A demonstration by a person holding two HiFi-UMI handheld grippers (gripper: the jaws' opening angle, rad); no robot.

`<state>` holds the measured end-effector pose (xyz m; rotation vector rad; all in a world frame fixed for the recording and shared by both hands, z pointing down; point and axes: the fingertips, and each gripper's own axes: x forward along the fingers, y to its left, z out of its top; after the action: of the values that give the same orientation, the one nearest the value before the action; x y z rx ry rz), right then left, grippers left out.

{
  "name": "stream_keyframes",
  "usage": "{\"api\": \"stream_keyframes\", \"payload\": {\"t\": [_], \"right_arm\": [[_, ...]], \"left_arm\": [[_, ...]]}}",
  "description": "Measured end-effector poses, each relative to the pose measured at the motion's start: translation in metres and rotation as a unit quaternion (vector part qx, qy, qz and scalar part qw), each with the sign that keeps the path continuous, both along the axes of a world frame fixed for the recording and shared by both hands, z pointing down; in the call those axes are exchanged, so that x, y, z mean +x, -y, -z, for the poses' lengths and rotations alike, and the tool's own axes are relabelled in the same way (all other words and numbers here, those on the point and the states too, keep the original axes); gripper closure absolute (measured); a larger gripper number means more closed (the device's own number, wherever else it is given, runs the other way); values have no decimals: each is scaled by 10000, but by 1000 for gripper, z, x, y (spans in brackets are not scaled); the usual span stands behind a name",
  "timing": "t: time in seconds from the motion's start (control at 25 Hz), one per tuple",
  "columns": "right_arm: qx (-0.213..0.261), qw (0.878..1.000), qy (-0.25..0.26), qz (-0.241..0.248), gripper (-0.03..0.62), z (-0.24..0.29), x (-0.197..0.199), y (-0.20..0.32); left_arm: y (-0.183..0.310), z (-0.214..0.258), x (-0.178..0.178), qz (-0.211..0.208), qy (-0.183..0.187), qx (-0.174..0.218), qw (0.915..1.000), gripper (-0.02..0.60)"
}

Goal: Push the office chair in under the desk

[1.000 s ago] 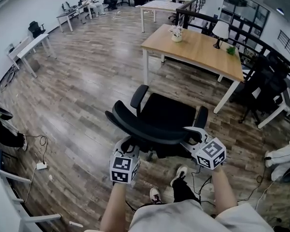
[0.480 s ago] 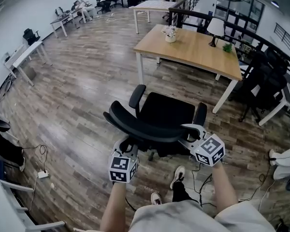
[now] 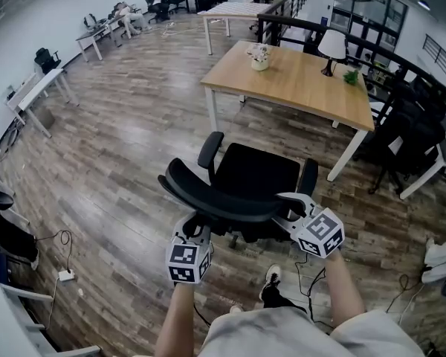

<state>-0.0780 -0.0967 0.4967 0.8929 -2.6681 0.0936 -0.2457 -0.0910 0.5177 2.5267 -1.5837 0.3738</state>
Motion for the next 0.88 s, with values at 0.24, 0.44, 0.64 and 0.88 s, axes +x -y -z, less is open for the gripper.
{"api": "stream_keyframes", "payload": {"t": [0.24,0.44,0.64,0.88], "right_arm": [[-20,10000,-46,7,394,-1,19,40],[-91,9998,-85,146,396,-1,30,70],[-108,9995,-80,273,399,1,42,97],[-113,9991,-95,387,402,0,63,127]], "left_arm": [[39,-2,18,40,17,-65,10000,514],[71,-2,30,114,-41,-95,9999,515],[99,2,42,185,-196,-10,9996,515],[128,2,63,274,-242,32,9993,518]]}}
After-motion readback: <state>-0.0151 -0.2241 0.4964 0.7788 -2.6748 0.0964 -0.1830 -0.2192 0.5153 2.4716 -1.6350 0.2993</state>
